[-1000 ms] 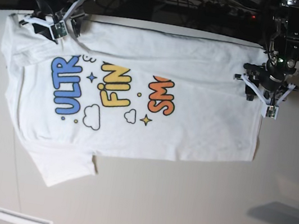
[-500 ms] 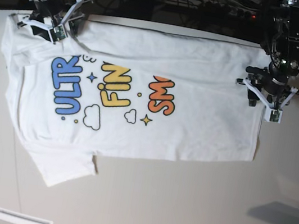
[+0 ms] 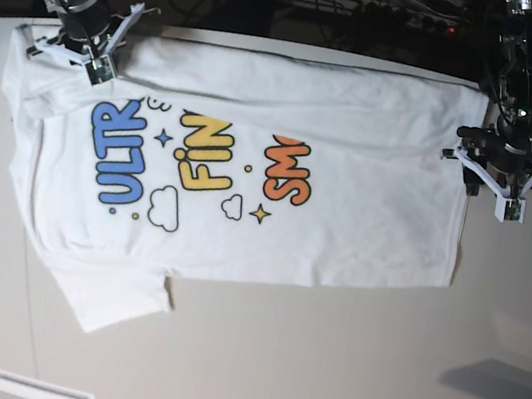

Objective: Fold the T-shirt properly
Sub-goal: 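Shift both grippers along the folded edge, adjusting their grip, then move the right gripper along the folded edge toward its corner and regrasp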

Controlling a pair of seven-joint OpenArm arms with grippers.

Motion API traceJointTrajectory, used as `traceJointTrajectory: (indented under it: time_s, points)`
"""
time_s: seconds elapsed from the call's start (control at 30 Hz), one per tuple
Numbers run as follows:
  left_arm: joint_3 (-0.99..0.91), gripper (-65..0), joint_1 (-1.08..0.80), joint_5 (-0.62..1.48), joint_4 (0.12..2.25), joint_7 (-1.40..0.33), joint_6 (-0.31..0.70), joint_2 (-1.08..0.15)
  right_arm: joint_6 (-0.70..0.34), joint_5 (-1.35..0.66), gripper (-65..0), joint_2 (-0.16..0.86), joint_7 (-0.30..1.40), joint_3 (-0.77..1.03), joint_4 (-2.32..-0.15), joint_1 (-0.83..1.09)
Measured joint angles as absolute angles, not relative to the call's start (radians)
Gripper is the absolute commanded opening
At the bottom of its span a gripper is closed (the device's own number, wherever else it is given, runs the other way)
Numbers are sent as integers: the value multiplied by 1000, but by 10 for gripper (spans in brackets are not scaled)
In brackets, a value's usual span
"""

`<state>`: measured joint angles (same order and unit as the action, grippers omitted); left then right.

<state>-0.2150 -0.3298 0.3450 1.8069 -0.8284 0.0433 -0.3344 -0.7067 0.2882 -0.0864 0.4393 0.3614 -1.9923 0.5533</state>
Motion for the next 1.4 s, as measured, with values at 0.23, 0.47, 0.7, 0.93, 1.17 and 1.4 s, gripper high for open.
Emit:
traceJointTrajectory:
  time_s: [0.23, 0.47, 0.7, 0.93, 1.17, 1.4]
  points:
    - [-213, -378, -330, 345, 1807, -831, 46, -333, -703, 291, -640, -86, 440, 286, -1992, 543]
    - [-213, -378, -336, 347, 1807, -830, 46, -332, -704, 461, -641, -89, 440, 196, -1992, 494]
    - [-216, -378, -350, 345, 1806, -830, 46, -332, -704, 559, -641, -89, 440, 134, -1992, 451]
    - [-217, -375, -355, 345, 1805, -831, 46, -332, -707, 577, -577, -93, 463, 148, -1993, 445]
    - [-217, -373, -350, 345, 1805, -831, 46, -332, -699, 460, -384, -102, 462, 268, -1994, 488]
    - [-217, -373, -348, 344, 1805, -831, 46, -332, -703, 443, -386, -103, 462, 269, -1994, 525]
